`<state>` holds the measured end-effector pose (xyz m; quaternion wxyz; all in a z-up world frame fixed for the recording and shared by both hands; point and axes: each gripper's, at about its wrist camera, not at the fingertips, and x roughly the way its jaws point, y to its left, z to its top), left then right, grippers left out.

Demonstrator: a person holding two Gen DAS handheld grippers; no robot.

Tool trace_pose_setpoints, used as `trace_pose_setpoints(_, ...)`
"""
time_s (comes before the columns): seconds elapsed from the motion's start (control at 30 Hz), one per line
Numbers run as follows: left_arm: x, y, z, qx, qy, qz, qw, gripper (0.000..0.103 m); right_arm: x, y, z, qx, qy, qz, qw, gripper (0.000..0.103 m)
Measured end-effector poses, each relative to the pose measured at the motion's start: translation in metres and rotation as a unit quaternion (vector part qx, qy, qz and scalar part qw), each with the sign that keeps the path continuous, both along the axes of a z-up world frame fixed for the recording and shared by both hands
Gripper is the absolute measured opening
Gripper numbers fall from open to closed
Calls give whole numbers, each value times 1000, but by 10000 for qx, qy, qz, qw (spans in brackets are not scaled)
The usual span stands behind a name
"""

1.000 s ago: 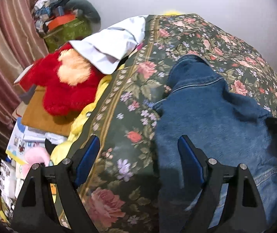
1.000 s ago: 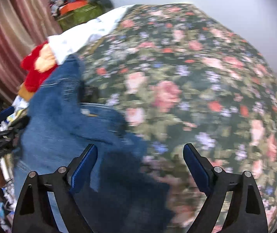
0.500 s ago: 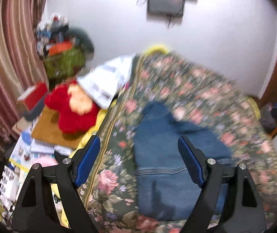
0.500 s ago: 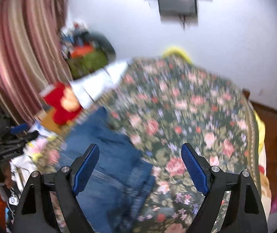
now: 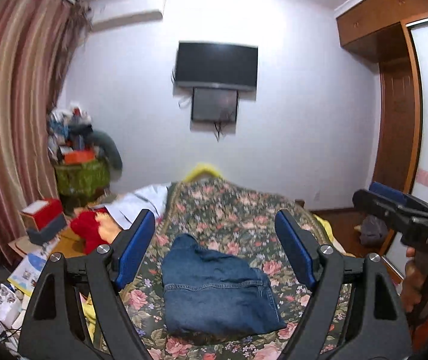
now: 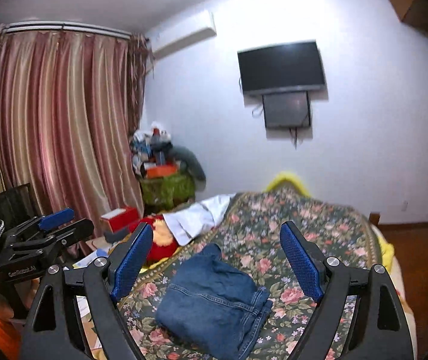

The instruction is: Fold large clothes

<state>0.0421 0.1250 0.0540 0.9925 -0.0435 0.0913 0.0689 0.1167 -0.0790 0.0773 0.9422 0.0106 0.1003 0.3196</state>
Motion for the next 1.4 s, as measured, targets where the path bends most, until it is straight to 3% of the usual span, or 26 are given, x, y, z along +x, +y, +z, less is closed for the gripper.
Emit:
trace_pose_setpoints(0.1,-19,-9,0,-32,-141,79,9999,83,-23,-4,-3,19,-69,-113,9999,97)
trace_pose_setpoints(0.17,-26,-13,-1,-61,-134,162,9998,89,-35,-6,-6,7,-83,-237,9997,103)
trace_pose_setpoints(0.27,-32,-14,-5,-99,-137,252,9995,97,-44,-7,-12,-116,-5,-311,9994,103)
trace_pose_setpoints(0.53,-29,-18,-14,-110,60,227,9997,98,-45,-9,-19,-228,144,-379,9989,103)
trace_pose_setpoints(1.4,-23,-20,-22,-115,118,105,9998,100,-41,-8,-25,-238,256,-382,9987,103)
